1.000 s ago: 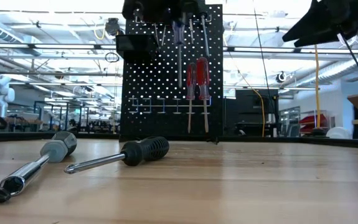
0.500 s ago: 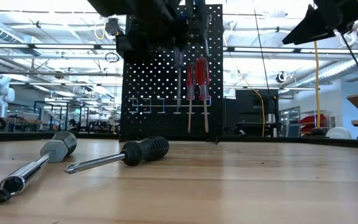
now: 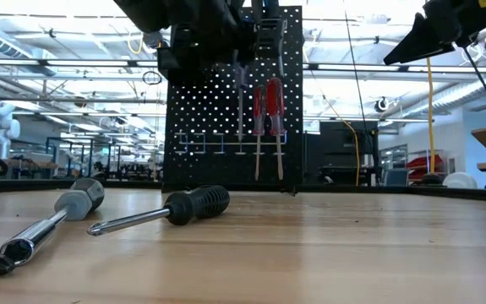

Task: Hang tools onto peg board
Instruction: Hang the transparent blue screwdriver on the pegboard

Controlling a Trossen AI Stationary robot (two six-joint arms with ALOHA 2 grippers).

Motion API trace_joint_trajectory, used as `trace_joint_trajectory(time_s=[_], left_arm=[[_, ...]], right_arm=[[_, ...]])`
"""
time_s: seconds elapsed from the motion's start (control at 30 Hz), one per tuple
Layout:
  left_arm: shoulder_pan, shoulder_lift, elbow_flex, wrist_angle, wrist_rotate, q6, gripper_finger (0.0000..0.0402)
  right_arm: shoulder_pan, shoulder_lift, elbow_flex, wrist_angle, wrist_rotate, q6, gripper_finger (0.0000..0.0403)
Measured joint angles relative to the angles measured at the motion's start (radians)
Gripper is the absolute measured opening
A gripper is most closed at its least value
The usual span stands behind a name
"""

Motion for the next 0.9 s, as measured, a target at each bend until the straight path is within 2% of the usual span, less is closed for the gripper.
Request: trace_joint_trajectory(time_s=[0.17, 0.4, 0.53, 0.9], left_arm=[[0.0, 0.0, 0.005, 0.084, -0.005, 0.102, 0.0115], [0.0, 0.0, 0.042, 0.088, 0.01, 0.174, 0.0115], [0.018, 0.0, 0.043, 0.068, 0.01, 0.165, 0.0115], [0.023, 0.0, 0.043, -0.077, 0.011, -0.04, 0.0115]], right_arm=[[0.0, 0.0, 0.0, 0.0, -0.004, 0.002, 0.0389], [0.0, 0.0, 0.0, -0.003, -0.008, 0.004, 0.0389], [0.0, 0.0, 0.0, -0.003, -0.024, 0.004, 0.0389], [0.0, 0.0, 0.0, -0.017, -0.026, 0.003, 0.0389]])
